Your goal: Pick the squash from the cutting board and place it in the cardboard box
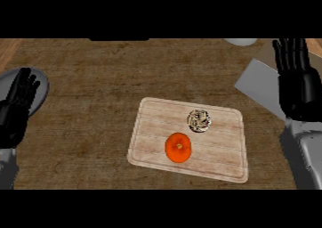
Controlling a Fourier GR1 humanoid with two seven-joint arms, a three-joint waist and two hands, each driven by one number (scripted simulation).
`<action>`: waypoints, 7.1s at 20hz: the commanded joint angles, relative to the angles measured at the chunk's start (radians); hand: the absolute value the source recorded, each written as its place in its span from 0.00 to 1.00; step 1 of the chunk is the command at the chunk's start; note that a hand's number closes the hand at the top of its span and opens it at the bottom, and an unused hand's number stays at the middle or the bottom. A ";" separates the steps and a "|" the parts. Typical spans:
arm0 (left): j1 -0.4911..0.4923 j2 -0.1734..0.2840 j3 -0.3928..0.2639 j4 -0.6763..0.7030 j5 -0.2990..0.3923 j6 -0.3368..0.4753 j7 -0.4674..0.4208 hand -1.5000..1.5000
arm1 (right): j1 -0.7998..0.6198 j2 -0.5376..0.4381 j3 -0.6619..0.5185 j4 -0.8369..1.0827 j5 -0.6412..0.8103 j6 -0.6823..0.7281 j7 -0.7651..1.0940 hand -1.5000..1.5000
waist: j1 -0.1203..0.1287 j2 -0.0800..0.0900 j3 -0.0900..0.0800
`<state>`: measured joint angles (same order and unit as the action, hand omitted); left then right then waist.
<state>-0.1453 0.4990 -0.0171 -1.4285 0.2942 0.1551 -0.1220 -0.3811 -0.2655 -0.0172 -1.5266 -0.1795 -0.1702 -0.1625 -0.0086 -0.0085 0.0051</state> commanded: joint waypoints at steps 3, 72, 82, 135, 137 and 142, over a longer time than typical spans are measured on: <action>0.049 -0.082 -0.053 -0.006 -0.076 0.105 0.067 0.50 | 0.066 -0.006 0.143 -0.097 0.075 0.076 0.033 1.00 | 0.012 0.005 -0.005; 0.093 -0.278 -0.019 0.083 -0.206 0.091 0.134 0.50 | -0.015 0.265 0.757 -0.258 0.925 0.615 1.370 0.00 | 0.016 0.006 -0.006; 0.087 -0.289 0.009 0.071 -0.215 0.075 0.167 0.50 | -0.029 0.265 0.645 -0.067 0.983 0.620 1.188 0.00 | 0.015 0.008 -0.005; 0.060 -0.371 0.067 0.074 -0.331 0.053 0.178 0.50 | 0.076 0.259 0.603 -0.274 1.343 0.487 1.196 1.00 | 0.007 0.005 -0.005; 0.082 -0.353 0.097 0.104 -0.308 0.029 0.138 0.50 | 0.146 0.193 0.627 -0.460 1.363 0.534 1.208 1.00 | -0.002 0.003 -0.006; 0.077 -0.367 0.091 0.122 -0.316 0.036 0.134 0.50 | 0.017 0.252 0.511 -0.652 1.376 0.682 1.273 1.00 | -0.003 0.003 -0.006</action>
<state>-0.0718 0.1372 0.0729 -1.3154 -0.0199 0.1887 0.0127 -0.2931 -0.0311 0.5592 -2.0110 1.1919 0.3478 0.9897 -0.0074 -0.0046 -0.0007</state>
